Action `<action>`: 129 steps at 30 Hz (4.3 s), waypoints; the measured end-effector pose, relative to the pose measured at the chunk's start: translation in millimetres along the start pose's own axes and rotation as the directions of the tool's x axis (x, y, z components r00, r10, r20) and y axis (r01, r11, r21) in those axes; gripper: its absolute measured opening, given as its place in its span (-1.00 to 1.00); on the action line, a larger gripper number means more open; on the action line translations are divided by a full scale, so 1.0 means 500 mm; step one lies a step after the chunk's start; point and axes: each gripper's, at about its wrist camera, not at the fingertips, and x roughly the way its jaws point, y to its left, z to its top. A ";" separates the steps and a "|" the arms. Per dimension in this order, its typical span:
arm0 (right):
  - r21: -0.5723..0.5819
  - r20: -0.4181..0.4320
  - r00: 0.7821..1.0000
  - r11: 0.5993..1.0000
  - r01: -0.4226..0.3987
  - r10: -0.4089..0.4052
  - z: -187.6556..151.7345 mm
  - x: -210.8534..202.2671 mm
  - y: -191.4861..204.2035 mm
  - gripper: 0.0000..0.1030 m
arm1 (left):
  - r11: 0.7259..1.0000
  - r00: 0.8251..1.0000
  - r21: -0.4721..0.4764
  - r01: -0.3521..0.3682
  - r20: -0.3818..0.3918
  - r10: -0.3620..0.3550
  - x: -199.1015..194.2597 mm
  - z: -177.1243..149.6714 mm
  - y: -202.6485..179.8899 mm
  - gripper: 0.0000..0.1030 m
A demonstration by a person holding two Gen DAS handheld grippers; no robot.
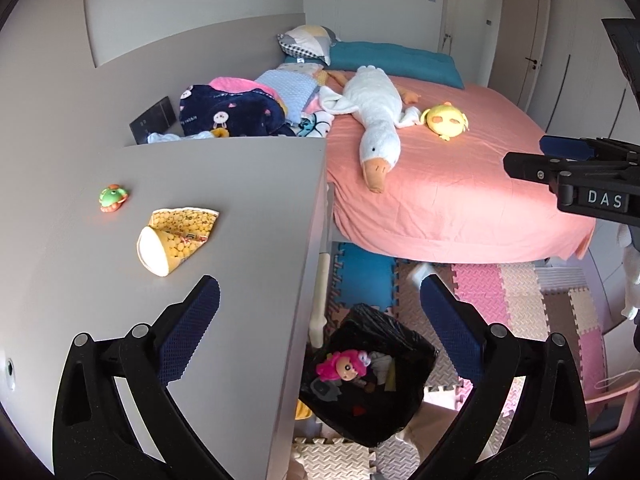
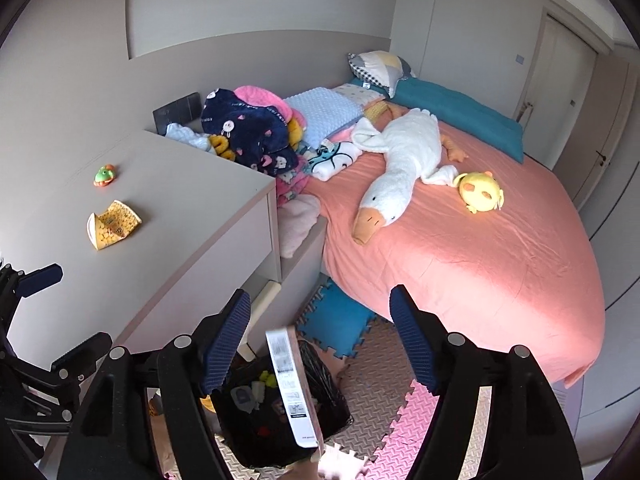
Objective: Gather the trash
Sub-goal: 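Open both grippers to drop the doll and box into the bag, then move both open grippers back over the desk toward the yellow cup, then grasp the yellow popcorn-print paper cup with the left gripper, then grasp the green-and-orange turtle toy with the right gripper while the left holds the cup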
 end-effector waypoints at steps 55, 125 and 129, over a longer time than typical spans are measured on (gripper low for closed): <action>-0.075 -0.080 0.973 0.972 -0.222 0.216 0.094 0.230 0.260 0.41 | 0.986 0.994 -0.158 -0.050 -0.099 0.035 0.196 -0.010 0.326 0.88; -0.216 -0.187 0.920 0.899 -0.382 0.346 0.282 0.484 0.822 0.41 | 0.880 0.937 -0.324 -0.348 -0.158 0.312 0.122 -0.100 0.804 0.77; -0.235 -0.187 0.934 0.909 -0.344 0.305 0.285 0.500 0.836 0.34 | 0.874 0.934 -0.331 -0.356 -0.166 0.317 0.126 -0.099 0.811 0.77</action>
